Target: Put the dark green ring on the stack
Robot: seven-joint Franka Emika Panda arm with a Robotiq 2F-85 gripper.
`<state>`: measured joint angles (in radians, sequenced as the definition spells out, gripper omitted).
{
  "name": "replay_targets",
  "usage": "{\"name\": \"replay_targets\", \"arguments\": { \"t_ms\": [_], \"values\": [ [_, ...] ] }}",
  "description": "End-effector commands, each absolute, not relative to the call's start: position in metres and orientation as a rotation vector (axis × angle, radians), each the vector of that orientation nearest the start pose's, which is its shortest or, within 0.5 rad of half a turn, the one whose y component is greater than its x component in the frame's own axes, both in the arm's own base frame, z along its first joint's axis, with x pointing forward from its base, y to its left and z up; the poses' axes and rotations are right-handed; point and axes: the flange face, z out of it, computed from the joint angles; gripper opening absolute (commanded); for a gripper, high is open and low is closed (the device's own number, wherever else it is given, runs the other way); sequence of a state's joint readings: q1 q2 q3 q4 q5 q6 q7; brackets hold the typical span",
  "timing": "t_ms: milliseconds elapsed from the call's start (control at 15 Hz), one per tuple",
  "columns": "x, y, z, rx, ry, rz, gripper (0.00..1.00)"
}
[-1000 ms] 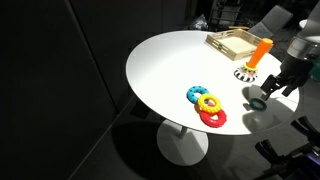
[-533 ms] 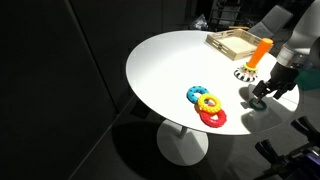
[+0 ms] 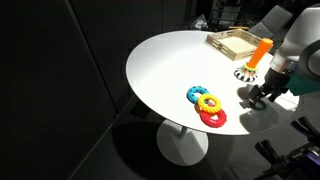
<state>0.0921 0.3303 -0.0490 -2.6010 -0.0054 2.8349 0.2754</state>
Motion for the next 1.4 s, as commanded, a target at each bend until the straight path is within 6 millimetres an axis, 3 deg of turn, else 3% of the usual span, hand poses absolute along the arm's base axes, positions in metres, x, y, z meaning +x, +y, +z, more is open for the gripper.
{"name": "replay_targets", "arguments": {
  "t_ms": [0, 600, 667, 933, 1333],
  "values": [
    [0.425, 0.017, 0.129, -3.156, 0.373, 0.129, 1.00],
    [0.426, 0.018, 0.124, -3.153, 0.380, 0.142, 1.00],
    [0.426, 0.018, 0.123, -3.152, 0.383, 0.146, 0.83],
    [0.429, 0.018, 0.124, -3.149, 0.394, 0.139, 0.49],
    [0.441, 0.005, 0.155, -3.131, 0.466, 0.095, 0.47]
  ]
}}
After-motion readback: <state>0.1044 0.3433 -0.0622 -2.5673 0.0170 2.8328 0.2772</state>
